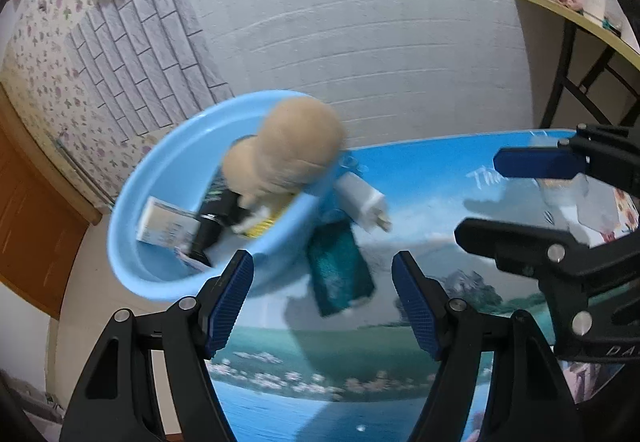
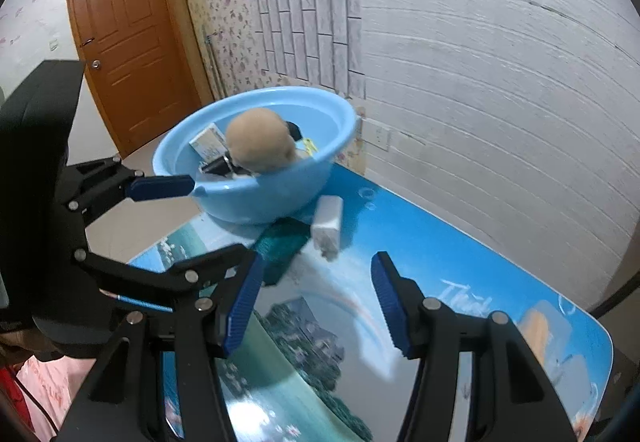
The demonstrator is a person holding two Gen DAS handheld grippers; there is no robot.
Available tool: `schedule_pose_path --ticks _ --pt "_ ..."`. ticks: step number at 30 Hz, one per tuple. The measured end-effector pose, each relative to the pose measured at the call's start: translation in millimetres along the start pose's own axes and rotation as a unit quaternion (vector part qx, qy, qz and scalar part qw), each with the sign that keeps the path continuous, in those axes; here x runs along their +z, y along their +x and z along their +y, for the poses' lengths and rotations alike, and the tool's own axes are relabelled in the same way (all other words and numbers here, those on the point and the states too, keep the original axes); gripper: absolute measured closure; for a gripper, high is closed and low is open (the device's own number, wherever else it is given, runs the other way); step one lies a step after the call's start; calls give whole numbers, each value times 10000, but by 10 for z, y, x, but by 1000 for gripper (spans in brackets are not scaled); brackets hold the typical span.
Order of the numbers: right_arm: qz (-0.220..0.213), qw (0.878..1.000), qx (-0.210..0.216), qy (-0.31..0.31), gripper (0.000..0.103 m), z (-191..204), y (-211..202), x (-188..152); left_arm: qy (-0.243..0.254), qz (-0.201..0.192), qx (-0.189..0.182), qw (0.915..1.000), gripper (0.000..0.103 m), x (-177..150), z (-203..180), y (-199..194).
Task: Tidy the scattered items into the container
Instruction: 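Withdraw both open grippers from the basin toward the remaining table items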
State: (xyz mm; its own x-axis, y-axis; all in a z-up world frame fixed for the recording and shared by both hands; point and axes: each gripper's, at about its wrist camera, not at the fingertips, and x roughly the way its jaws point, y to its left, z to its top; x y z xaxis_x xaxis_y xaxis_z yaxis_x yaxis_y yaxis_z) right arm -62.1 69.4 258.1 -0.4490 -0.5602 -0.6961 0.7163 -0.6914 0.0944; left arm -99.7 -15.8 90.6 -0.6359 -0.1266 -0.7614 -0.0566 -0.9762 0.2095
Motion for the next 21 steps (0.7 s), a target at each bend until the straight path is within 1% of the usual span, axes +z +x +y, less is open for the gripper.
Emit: schedule_pose_path --ticks 4,12,15,21 --pt "46 9999 -115 96 47 -100 -90 -148 75 22 -116 9999 31 -23 -186 -16" --pt "135 9986 -375 360 47 -361 -312 -541 251 65 -357 9990 31 -73 -707 10" --pt "153 9978 -461 448 47 -478 -391 -627 348 82 -406 9985 31 -100 -887 -4" --pt "192 9964 -636 522 47 -687 -543 -800 415 136 -520 9977 31 -89 -1104 49"
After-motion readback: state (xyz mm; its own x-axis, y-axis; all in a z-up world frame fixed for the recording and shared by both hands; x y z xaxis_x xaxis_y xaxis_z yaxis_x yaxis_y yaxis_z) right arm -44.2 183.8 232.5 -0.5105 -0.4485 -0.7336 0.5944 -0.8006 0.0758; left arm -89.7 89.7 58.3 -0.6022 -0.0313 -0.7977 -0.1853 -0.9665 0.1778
